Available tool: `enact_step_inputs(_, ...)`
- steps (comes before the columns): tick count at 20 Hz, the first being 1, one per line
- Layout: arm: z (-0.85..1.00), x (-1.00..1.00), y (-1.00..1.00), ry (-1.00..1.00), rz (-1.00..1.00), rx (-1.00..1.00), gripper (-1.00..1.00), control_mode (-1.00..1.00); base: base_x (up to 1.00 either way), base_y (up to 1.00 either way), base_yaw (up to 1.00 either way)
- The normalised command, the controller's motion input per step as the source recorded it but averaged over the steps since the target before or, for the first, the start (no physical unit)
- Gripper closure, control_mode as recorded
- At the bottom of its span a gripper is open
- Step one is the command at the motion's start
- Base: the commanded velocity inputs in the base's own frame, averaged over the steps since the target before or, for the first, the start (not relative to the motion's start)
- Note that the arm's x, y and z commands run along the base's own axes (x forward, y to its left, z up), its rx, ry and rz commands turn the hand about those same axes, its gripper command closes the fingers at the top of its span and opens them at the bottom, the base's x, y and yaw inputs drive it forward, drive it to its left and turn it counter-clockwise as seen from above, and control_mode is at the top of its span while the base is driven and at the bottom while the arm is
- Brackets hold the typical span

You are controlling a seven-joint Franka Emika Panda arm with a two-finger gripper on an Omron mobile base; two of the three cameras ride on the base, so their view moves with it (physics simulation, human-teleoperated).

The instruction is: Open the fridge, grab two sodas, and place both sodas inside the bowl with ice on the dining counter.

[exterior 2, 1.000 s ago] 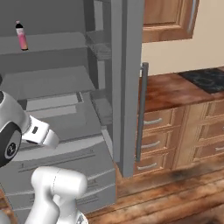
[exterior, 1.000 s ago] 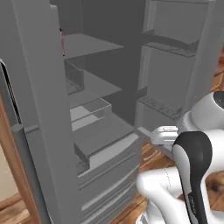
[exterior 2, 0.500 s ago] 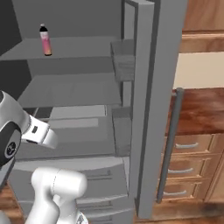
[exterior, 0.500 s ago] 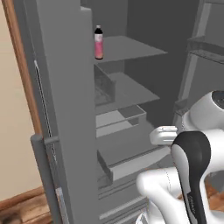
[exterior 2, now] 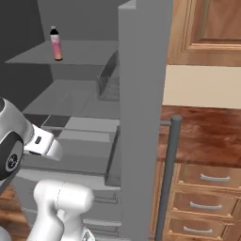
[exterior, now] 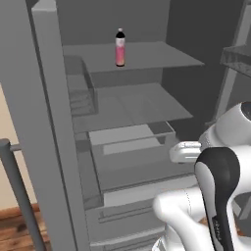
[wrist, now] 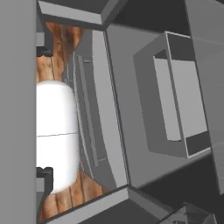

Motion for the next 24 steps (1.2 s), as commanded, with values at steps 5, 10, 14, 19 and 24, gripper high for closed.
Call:
enact_step_inputs(5,0.0,0.0,0.0,0.0,0.0,0.0,-1.0,1.0,0.74,-0.01,0.36)
enact_step_inputs(10,0.0,0.0,0.0,0.0,0.0,0.0,-1.0,1.0,0.78,-0.06,0.2)
enact_step_inputs(14,0.0,0.0,0.0,0.0,0.0,0.0,-1.0,1.0,0.84,0.0,0.08)
enact_step_inputs(19,0.0,0.0,0.0,0.0,0.0,0.0,-1.0,1.0,0.08,0.12,-0.04)
enact_step_inputs(24,0.0,0.0,0.0,0.0,0.0,0.0,-1.0,1.0,-0.03,0.41,-0.11)
